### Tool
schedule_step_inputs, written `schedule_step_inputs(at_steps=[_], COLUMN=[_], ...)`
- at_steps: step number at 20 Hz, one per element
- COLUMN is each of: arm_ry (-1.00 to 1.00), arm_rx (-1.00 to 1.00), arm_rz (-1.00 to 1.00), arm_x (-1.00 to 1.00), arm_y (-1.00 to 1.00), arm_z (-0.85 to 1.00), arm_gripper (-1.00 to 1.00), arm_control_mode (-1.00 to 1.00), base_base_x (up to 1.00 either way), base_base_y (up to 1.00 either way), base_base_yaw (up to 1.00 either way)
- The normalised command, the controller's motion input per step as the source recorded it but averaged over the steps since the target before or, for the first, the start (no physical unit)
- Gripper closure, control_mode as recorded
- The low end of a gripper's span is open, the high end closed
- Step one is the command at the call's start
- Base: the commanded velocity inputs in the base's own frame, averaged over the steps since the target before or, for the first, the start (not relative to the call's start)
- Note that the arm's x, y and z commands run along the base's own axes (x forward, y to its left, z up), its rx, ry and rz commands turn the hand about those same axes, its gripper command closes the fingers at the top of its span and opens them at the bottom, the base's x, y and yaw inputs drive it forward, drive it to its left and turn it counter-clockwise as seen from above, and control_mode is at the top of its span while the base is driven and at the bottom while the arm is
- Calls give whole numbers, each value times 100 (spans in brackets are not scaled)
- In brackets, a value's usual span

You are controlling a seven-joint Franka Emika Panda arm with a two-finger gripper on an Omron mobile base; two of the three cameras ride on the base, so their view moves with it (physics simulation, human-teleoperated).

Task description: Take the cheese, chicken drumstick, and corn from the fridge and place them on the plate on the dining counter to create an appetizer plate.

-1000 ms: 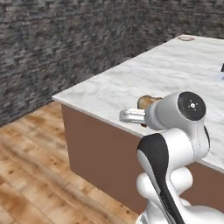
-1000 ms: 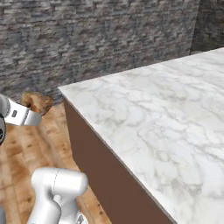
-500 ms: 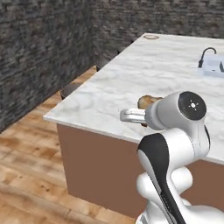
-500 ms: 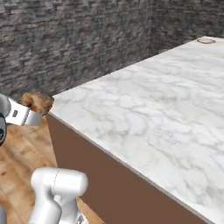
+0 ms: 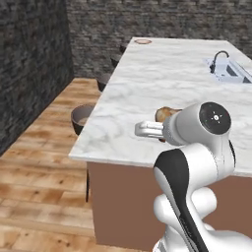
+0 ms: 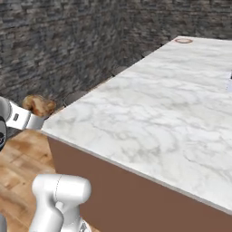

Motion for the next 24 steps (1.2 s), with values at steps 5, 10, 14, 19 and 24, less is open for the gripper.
schedule_step_inputs(at_steps=[5,10,14,19,24], arm_ry=[0,0,0,0,0], arm_rx=[0,0,0,0,0], arm_rz=[0,0,0,0,0], arm_x=[0,0,0,0,0], arm_y=[0,0,0,0,0], arm_z=[0,0,0,0,0], arm_gripper=[100,100,100,100,100], arm_control_mode=[100,100,100,100,100], base_base_x=[17,0,0,0,15], base_base_y=[100,100,100,100,81], base_base_yaw=[-34,-26,-20,-20,-21])
